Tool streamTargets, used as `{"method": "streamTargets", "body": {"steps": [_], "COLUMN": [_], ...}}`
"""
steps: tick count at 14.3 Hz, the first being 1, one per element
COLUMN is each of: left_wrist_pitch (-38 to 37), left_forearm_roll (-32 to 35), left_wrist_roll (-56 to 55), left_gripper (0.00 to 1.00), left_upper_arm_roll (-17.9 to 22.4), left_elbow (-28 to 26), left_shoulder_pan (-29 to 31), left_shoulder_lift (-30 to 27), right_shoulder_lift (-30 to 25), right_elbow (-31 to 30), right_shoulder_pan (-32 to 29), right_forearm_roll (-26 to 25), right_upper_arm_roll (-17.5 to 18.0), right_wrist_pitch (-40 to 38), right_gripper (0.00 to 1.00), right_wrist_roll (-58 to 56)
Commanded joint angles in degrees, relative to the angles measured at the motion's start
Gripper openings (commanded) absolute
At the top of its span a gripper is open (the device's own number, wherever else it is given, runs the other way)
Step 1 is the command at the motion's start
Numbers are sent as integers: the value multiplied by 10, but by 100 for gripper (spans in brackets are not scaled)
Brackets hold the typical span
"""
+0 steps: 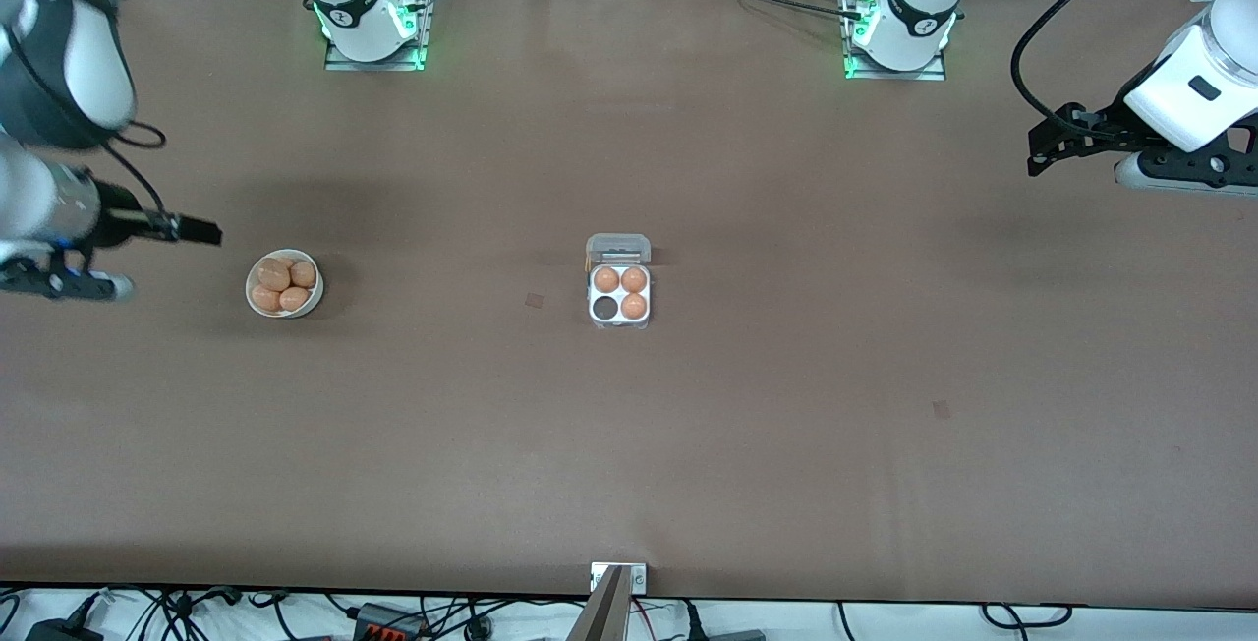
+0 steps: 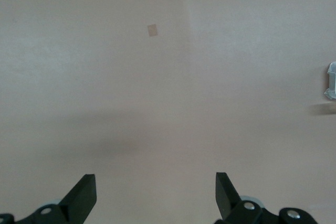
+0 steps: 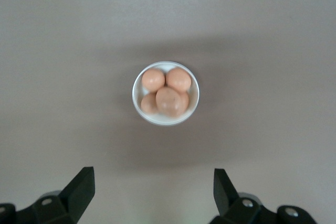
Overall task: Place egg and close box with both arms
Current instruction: 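Reach the right gripper over the white bowl of eggs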
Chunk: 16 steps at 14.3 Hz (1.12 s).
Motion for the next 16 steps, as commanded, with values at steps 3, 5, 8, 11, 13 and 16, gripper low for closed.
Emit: {"method": "streamTargets", "body": {"steps": [3, 5, 8, 11, 13, 16], "left_wrist_pitch": [-13, -13, -13, -13, -13, -13], "left_forearm_roll": [12, 12, 12, 12, 12, 12], "left_wrist_roll": [2, 2, 2, 2, 2, 2], "left_gripper": [100, 100, 100, 100, 100, 100], "left_upper_arm_roll": [0, 0, 0, 0, 0, 0], "left_elbow": [14, 14, 14, 14, 14, 14], "left_shoulder_pan": [-3, -4, -4, -3, -4, -3], "left_shoulder_lift": [5, 5, 5, 5, 5, 5], "right_shoulder_lift": [70, 96, 114, 113, 112, 112], "right_elbow": [11, 10, 6, 10, 14, 24], "right_shoulder_pan": [-21, -26, -29, -28, -29, -31], "right_forearm_roll": [-14, -13, -8, -12, -6, -6], "right_upper_arm_roll": [3, 2, 2, 3, 3, 3], "right_wrist_pitch": [12, 20, 20, 15, 15, 13], "right_gripper": [100, 100, 100, 100, 100, 100], "right_wrist_roll": [6, 7, 6, -7, -17, -15]}}
